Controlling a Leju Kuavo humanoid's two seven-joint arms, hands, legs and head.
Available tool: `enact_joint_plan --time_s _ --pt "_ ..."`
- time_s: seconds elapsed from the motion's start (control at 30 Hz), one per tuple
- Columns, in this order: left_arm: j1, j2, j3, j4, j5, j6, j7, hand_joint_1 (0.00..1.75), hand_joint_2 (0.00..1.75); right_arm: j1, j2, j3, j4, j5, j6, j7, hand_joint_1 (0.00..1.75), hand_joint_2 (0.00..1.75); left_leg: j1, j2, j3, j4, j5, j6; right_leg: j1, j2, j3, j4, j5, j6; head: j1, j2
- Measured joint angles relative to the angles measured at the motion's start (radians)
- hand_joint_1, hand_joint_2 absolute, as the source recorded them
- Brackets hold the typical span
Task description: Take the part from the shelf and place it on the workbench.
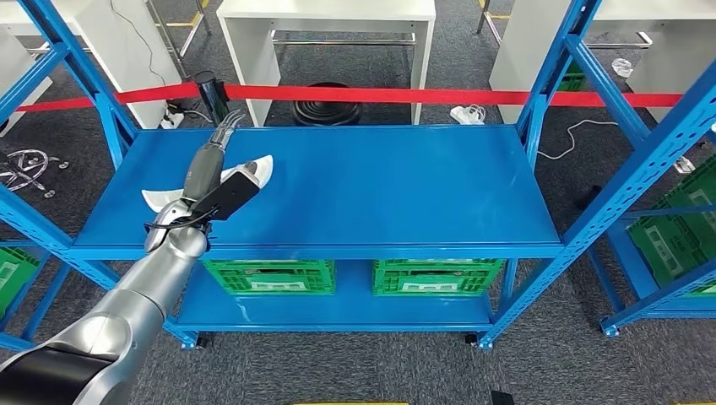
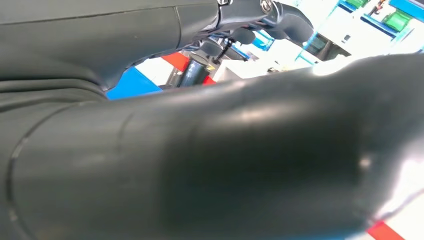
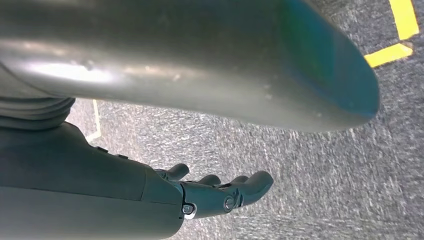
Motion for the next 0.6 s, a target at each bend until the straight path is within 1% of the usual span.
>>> enact_joint_plan --time_s 0.03,0.07,0.1,0.17,0.2,0.23,0.27,0.3,0.33,0.37,0.4,0.47,0.53,0.57,0.6 --pt "-0.001 0.001 0.0 0.0 0.0 0.0 0.0 0.0 0.0 0.0 0.0 0.0 0.0 0.0 0.0 0.0 0.0 0.0 0.002 0.0 0.006 -0.005 0.0 0.007 0.0 0.0 -0.002 0.008 -0.006 0.005 0.001 0.0" --pt "-0.003 0.001 0.0 -0.001 0.0 0.0 0.0 0.0 0.0 0.0 0.0 0.0 0.0 0.0 0.0 0.0 0.0 0.0 0.005 0.0 0.012 -0.01 0.0 0.013 0.001 -0.001 -0.013 0.034 -0.019 0.009 0.002 0.0" --pt "-0.005 0.0 0.0 -0.001 0.0 -0.001 0.0 0.0 0.0 -0.001 0.0 0.0 0.0 0.0 0.0 0.0 0.0 0.0 0.007 0.0 0.017 -0.013 -0.002 0.019 0.0 -0.001 -0.038 0.082 -0.041 0.011 0.003 0.0" --pt "-0.007 -0.003 0.0 0.0 -0.004 -0.007 0.003 0.0 0.0 0.0 0.0 0.0 0.0 -0.001 0.0 -0.002 0.0 0.0 0.005 0.0 0.022 -0.012 -0.01 0.027 0.001 -0.001 -0.116 0.217 -0.092 0.015 0.005 0.0" --pt "-0.006 -0.004 0.0 0.001 -0.007 -0.01 0.006 0.0 0.0 0.0 0.0 0.0 0.0 -0.003 -0.001 -0.003 0.0 0.0 0.005 0.0 0.025 -0.011 -0.014 0.028 0.001 -0.001 -0.151 0.267 -0.102 0.016 0.005 0.0" --pt "-0.005 -0.005 0.0 0.002 -0.011 -0.013 0.01 0.0 0.0 0.001 0.0 0.0 0.0 -0.004 -0.001 -0.004 0.0 0.0 0.004 -0.001 0.028 -0.009 -0.019 0.027 0.001 -0.001 -0.169 0.283 -0.09 0.016 0.006 0.0" --pt "-0.005 -0.006 0.0 0.002 -0.015 -0.016 0.013 0.0 0.0 0.002 0.0 0.0 0.0 -0.006 -0.001 -0.005 0.0 0.0 0.005 -0.002 0.033 -0.006 -0.025 0.025 0.001 -0.001 -0.166 0.257 -0.059 0.016 0.006 0.0" --pt "-0.006 -0.008 0.0 0.002 -0.017 -0.018 0.015 0.0 0.0 0.002 0.0 0.0 0.0 -0.007 -0.002 -0.006 0.0 0.0 0.006 -0.003 0.039 -0.002 -0.033 0.022 0.001 -0.001 -0.143 0.194 -0.013 0.015 0.006 0.0" --pt "-0.008 -0.009 0.0 0.003 -0.02 -0.021 0.016 0.0 0.0 0.002 0.0 0.0 0.0 -0.007 -0.002 -0.006 0.0 0.0 0.006 -0.003 0.043 0.002 -0.041 0.017 0.001 -0.002 -0.114 0.127 0.022 0.014 0.006 0.0" --pt "-0.01 -0.01 0.0 0.003 -0.021 -0.024 0.017 0.0 0.0 0.001 -0.001 0.0 0.0 -0.008 -0.002 -0.005 0.0 0.0 0.004 -0.004 0.046 0.008 -0.049 0.012 0.002 -0.002 -0.088 0.068 0.045 0.01 0.006 0.0" --pt "-0.012 -0.011 0.0 0.004 -0.023 -0.026 0.019 0.0 0.0 0.001 -0.001 0.0 0.0 -0.008 -0.002 -0.003 0.0 0.0 0.003 -0.004 0.047 0.011 -0.055 0.007 0.002 -0.002 -0.071 0.031 0.053 0.006 0.006 0.0" --pt "-0.014 -0.012 -0.001 0.006 -0.027 -0.03 0.022 0.0 0.0 0.001 0.0 0.0 0.001 -0.006 -0.003 0.003 0.0 0.0 -0.001 -0.006 0.048 0.01 -0.06 -0.003 0.005 -0.001 -0.063 0.016 0.044 -0.005 0.006 0.0" --pt "-0.014 -0.012 -0.001 0.008 -0.034 -0.031 0.013 0.0 0.0 0.003 0.0 0.0 0.001 -0.002 -0.002 0.008 0.0 0.0 0.0 -0.004 0.051 0.013 -0.068 -0.015 0.002 -0.001 -0.054 0.012 0.041 -0.017 0.005 0.0" --pt "-0.014 -0.012 -0.001 0.009 -0.04 -0.032 0.006 0.0 0.0 0.003 0.0 0.0 0.001 0.001 0.0 0.009 0.0 0.0 0.001 -0.003 0.042 0.036 -0.081 -0.021 0.0 -0.001 -0.048 0.009 0.039 -0.023 0.003 0.0" --pt "-0.013 -0.012 -0.002 0.011 -0.048 -0.032 0.003 0.0 0.0 0.003 0.0 0.0 0.001 0.004 0.002 0.01 0.0 0.0 0.002 -0.002 0.02 0.08 -0.101 -0.027 -0.001 -0.001 -0.041 0.007 0.037 -0.028 0.001 0.0"
